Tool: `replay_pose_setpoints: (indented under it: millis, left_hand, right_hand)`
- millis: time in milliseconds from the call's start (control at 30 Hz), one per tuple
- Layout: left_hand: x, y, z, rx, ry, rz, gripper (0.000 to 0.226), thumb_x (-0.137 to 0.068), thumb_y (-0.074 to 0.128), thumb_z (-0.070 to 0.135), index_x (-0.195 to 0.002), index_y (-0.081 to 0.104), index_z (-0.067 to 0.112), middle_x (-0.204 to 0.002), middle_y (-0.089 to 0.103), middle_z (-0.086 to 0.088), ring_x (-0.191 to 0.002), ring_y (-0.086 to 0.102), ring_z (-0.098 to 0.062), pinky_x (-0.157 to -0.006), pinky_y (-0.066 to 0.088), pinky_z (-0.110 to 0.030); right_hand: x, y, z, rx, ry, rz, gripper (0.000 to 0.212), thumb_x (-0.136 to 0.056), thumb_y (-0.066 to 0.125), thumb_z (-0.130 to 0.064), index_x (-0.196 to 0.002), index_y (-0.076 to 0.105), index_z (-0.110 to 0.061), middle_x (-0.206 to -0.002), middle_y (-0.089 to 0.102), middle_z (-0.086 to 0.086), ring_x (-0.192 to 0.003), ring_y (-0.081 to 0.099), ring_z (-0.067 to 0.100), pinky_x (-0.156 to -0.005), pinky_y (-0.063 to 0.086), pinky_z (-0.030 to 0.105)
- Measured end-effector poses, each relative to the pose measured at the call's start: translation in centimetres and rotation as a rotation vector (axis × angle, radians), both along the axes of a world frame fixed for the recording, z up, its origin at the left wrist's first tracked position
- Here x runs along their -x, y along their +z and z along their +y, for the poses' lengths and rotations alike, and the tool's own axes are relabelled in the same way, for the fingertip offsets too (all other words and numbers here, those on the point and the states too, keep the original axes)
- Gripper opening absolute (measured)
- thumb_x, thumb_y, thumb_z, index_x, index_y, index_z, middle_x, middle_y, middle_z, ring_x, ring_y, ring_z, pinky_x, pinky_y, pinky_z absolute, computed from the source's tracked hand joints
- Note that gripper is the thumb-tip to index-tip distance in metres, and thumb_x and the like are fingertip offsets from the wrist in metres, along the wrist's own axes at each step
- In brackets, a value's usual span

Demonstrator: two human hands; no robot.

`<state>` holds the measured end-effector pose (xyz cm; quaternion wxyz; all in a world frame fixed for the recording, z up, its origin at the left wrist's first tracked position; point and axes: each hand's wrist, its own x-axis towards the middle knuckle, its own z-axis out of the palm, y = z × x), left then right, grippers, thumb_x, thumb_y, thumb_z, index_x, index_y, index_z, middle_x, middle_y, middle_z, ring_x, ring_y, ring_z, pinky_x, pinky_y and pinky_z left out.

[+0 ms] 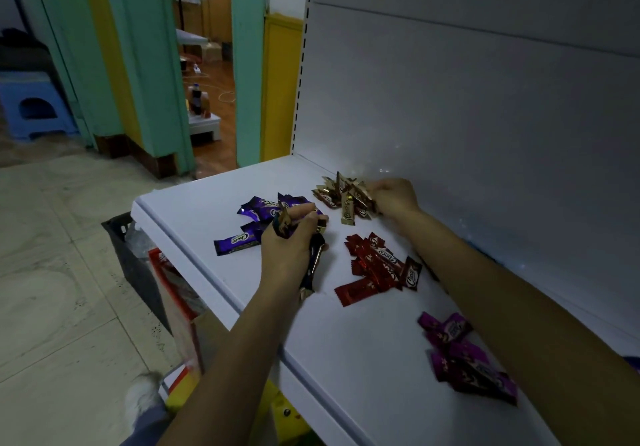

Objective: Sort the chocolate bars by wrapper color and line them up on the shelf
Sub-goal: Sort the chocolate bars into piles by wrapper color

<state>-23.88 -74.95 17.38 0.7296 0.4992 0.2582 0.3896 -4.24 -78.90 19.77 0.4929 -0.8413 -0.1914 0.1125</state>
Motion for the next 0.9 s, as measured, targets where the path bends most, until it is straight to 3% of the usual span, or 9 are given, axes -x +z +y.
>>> replay_pose_setpoints:
  millis: [100, 233, 333, 400, 500, 667, 767, 833, 900]
  left_hand:
    - [-0.1, -0.1, 0.1, 0.007, -0.002, -0.005, 0.017, -0.094, 0.057, 0.014, -0.109, 0.065, 0.015, -0.085, 0.069, 0.004, -0.069, 0.061, -0.006, -0.048, 0.046, -0.012]
    - [-0.2, -0.1, 0.1, 0.021, 0.009, -0.010, 0.012, -0.093, 0.059, 0.016, -0.102, 0.067, 0.020, -0.079, 0.069, 0.010, -0.070, 0.062, -0.007, -0.054, 0.050, -0.016]
    - [-0.1, -0.1, 0.4, 0.142, 0.063, -0.071, 0.007, -0.090, 0.064, 0.023, -0.084, 0.068, 0.021, -0.075, 0.069, 0.006, -0.077, 0.063, -0.013, -0.069, 0.051, -0.026]
    - [0.2, -0.1, 0.8, 0.339, 0.071, -0.151, 0.018, -0.088, 0.067, 0.033, -0.090, 0.068, 0.015, -0.078, 0.070, -0.003, -0.078, 0.065, -0.019, -0.077, 0.055, -0.038]
    - [0.5, -0.2, 1.1, 0.540, 0.022, -0.260, 0.028, -0.084, 0.068, 0.041, -0.095, 0.068, 0.014, -0.072, 0.067, -0.004, -0.070, 0.067, -0.021, -0.083, 0.055, -0.046]
    - [0.9, -0.7, 1.2, 0.607, -0.080, -0.366, 0.033, -0.074, 0.072, 0.048, -0.083, 0.070, 0.016, -0.091, 0.069, -0.011, -0.089, 0.065, -0.031, -0.093, 0.049, -0.053]
    - [1.0, -0.6, 1.3, 0.664, -0.136, -0.368, 0.043, -0.082, 0.067, 0.046, -0.106, 0.067, 0.010, -0.114, 0.067, -0.018, -0.104, 0.065, -0.036, -0.097, 0.047, -0.055]
    - [1.1, -0.6, 1.2, 0.683, -0.169, -0.379, 0.043, -0.088, 0.062, 0.040, -0.113, 0.067, 0.005, -0.115, 0.067, -0.019, -0.107, 0.064, -0.036, -0.100, 0.046, -0.051]
    - [1.3, -0.7, 1.0, 0.699, -0.216, -0.387, 0.031, -0.091, 0.060, 0.034, -0.089, 0.077, 0.007, -0.097, 0.071, -0.016, -0.089, 0.067, -0.028, -0.090, 0.049, -0.042]
  right_hand:
    - [0.9, 0.3, -0.3, 0.053, 0.093, -0.066, 0.026, -0.091, 0.049, -0.003, -0.109, 0.068, -0.007, -0.112, 0.065, 0.007, -0.098, 0.060, 0.018, -0.088, 0.049, 0.027]
    - [5.6, 1.6, -1.8, -0.093, 0.261, -0.072, 0.023, -0.095, 0.051, -0.013, -0.113, 0.066, -0.011, -0.110, 0.063, 0.001, -0.089, 0.058, 0.007, -0.068, 0.046, 0.011]
    - [9.8, 1.9, -3.2, -0.124, 0.456, 0.034, 0.023, -0.095, 0.054, -0.032, -0.101, 0.063, -0.012, -0.092, 0.066, 0.005, -0.072, 0.063, 0.012, -0.064, 0.051, 0.023]
    - [12.0, 1.5, -3.8, -0.098, 0.514, 0.000, 0.025, -0.089, 0.061, -0.039, -0.089, 0.058, -0.014, -0.072, 0.063, 0.003, -0.054, 0.057, 0.009, -0.052, 0.048, 0.024]
    - [13.7, 0.2, -3.7, -0.042, 0.571, -0.083, 0.025, -0.083, 0.071, -0.032, -0.084, 0.054, -0.013, -0.057, 0.058, -0.002, -0.045, 0.055, 0.006, -0.045, 0.042, 0.018]
    - [13.9, -0.3, -2.4, -0.090, 0.547, -0.135, 0.009, -0.087, 0.067, -0.017, -0.087, 0.058, -0.014, -0.063, 0.063, 0.010, -0.049, 0.059, 0.012, -0.046, 0.046, 0.023]
    - [13.8, -0.3, -2.1, -0.052, 0.531, -0.227, 0.003, -0.089, 0.063, -0.014, -0.091, 0.062, -0.016, -0.074, 0.066, 0.015, -0.059, 0.061, 0.015, -0.059, 0.053, 0.031]
    - [13.7, -0.2, -2.0, -0.058, 0.525, -0.237, 0.010, -0.092, 0.057, -0.010, -0.099, 0.064, -0.011, -0.074, 0.067, 0.011, -0.057, 0.063, 0.010, -0.058, 0.054, 0.026]
    - [13.4, -0.1, -2.1, -0.076, 0.516, -0.196, 0.015, -0.093, 0.055, -0.008, -0.105, 0.064, -0.005, -0.070, 0.066, 0.004, -0.050, 0.061, 0.005, -0.049, 0.050, 0.018]
